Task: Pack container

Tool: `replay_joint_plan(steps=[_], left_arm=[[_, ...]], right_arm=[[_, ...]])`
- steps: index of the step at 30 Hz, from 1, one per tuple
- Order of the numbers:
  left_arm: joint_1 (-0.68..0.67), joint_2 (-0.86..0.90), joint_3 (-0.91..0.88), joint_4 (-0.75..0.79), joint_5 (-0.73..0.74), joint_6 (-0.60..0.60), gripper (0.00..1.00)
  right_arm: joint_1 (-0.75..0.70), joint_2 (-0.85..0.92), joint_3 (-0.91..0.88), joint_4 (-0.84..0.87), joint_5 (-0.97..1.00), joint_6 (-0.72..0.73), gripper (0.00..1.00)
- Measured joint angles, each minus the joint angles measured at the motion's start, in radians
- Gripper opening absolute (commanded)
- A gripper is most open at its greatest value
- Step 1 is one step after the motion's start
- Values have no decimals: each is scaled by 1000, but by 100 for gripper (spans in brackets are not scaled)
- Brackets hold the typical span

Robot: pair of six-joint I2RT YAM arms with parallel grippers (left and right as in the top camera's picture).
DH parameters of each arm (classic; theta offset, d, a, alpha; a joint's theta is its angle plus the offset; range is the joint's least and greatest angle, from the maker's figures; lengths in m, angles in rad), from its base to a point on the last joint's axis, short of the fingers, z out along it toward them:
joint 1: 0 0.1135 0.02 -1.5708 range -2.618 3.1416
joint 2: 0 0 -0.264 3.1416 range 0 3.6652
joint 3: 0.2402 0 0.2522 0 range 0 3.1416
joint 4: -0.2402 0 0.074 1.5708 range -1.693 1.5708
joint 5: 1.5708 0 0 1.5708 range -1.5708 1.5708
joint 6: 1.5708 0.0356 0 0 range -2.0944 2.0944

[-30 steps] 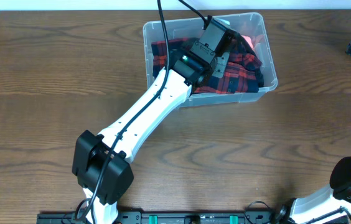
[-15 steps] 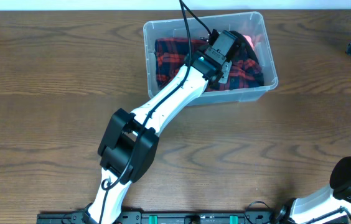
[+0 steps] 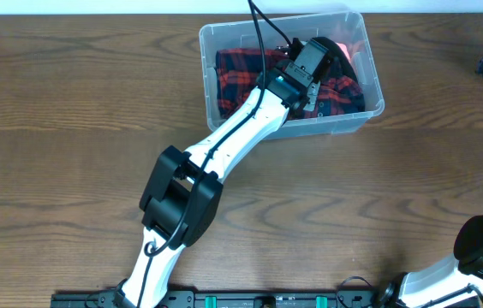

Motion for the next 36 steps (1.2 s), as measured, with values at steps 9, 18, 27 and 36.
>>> replay_joint_plan(steps=[9, 18, 27, 36], left_arm=[[10, -145, -57, -179, -10, -1, 62], [50, -362, -66, -303, -35, -5, 76], [53, -403, -68, -369, -46, -6, 98], [53, -819, -68, -442, -72, -6, 98]], right_arm=[[0, 0, 0, 0, 0, 0, 99], [0, 0, 0, 0, 0, 0, 99], [0, 0, 0, 0, 0, 0, 99], [0, 0, 0, 0, 0, 0, 99]])
